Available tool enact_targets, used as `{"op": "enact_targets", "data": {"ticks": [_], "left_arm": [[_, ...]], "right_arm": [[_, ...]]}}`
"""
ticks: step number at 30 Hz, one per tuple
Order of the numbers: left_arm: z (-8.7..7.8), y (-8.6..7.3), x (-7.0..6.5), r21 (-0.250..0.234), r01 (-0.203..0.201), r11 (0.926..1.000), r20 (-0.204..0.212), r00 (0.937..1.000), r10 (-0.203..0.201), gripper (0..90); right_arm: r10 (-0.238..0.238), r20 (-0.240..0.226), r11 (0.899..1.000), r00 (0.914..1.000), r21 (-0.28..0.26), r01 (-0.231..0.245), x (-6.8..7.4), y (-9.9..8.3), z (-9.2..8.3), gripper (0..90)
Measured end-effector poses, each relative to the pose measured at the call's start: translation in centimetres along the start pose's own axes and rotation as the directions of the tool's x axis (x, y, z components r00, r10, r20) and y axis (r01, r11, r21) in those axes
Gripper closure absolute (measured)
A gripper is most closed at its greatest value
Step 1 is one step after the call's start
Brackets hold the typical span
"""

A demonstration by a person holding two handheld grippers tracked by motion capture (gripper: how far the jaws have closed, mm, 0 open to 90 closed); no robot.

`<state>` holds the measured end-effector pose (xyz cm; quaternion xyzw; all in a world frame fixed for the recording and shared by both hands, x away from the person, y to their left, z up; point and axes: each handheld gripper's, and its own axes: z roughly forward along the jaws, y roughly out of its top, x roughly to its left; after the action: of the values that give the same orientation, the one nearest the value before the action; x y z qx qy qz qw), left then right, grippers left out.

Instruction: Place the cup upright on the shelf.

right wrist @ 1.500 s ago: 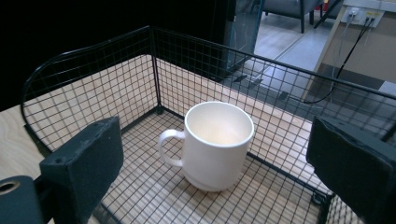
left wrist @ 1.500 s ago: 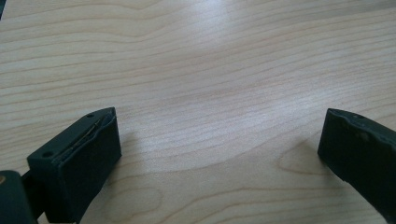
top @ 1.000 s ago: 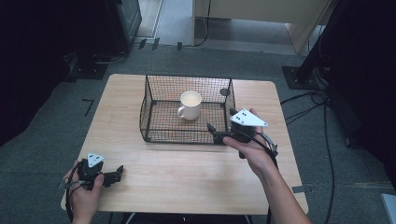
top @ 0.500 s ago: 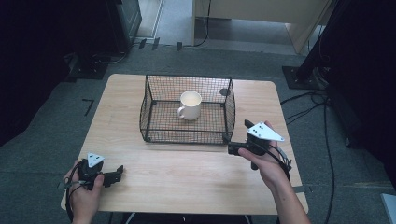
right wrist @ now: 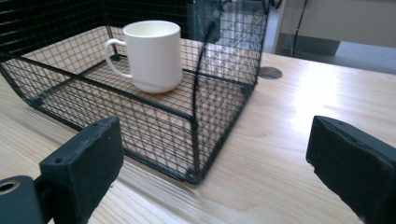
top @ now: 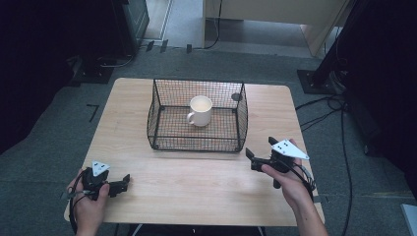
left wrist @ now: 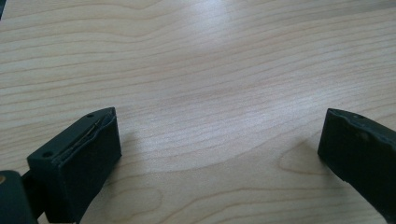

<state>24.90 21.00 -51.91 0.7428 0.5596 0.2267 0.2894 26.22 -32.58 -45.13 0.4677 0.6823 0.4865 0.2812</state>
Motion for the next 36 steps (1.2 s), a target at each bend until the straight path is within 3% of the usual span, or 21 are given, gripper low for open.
{"op": "enact_targets", "data": {"ticks": [16,36], "left_arm": [[0.0,0.0,0.0,0.0,0.0,1.0,0.0,1.0,0.0,0.0],[0.0,0.0,0.0,0.0,0.0,1.0,0.0,1.0,0.0,0.0]], "right_arm": [[0.047,0.078,0.998,0.9958,0.048,-0.051,-2.7,-3.9,-1.2,3.9],[0.097,0.187,0.986,0.9776,0.118,-0.12,-6.1,-7.3,-3.6,3.9]]}}
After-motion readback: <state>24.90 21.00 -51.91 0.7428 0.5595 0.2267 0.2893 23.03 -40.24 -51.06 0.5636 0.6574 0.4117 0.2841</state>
